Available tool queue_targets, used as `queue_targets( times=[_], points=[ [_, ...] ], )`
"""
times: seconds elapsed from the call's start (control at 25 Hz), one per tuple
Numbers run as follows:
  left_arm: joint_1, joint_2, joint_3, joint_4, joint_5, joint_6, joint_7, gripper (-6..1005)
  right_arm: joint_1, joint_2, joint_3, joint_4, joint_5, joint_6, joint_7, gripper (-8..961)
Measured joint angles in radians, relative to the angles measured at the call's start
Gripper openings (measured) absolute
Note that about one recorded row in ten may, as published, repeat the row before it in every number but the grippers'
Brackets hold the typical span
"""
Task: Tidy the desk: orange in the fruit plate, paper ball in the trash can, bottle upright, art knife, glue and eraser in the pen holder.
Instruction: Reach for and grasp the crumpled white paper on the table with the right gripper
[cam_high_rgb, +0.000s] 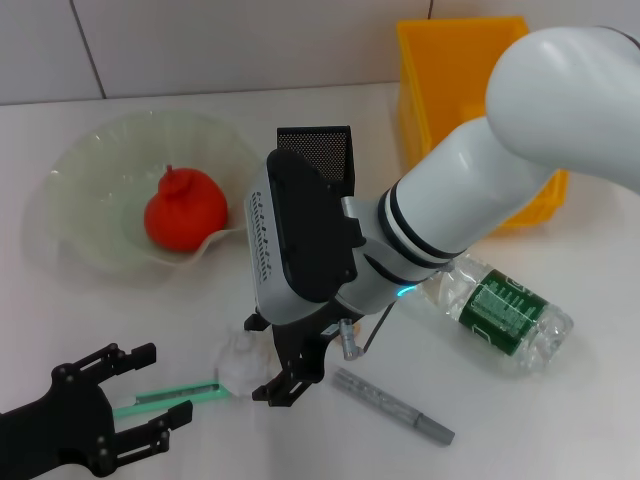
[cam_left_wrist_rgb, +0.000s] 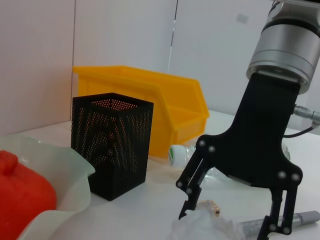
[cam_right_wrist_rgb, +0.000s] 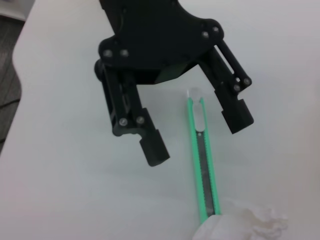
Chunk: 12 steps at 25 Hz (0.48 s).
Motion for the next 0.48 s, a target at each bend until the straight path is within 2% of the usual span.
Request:
queue_targets(
  times=[0.48],
  points=[
    [-0.005,0.000,0.003,-0.001,0.002,-0.001,0.000,803,0.025,0.001,-0.017,0.071,0.028,0.028,0.001,785]
  ],
)
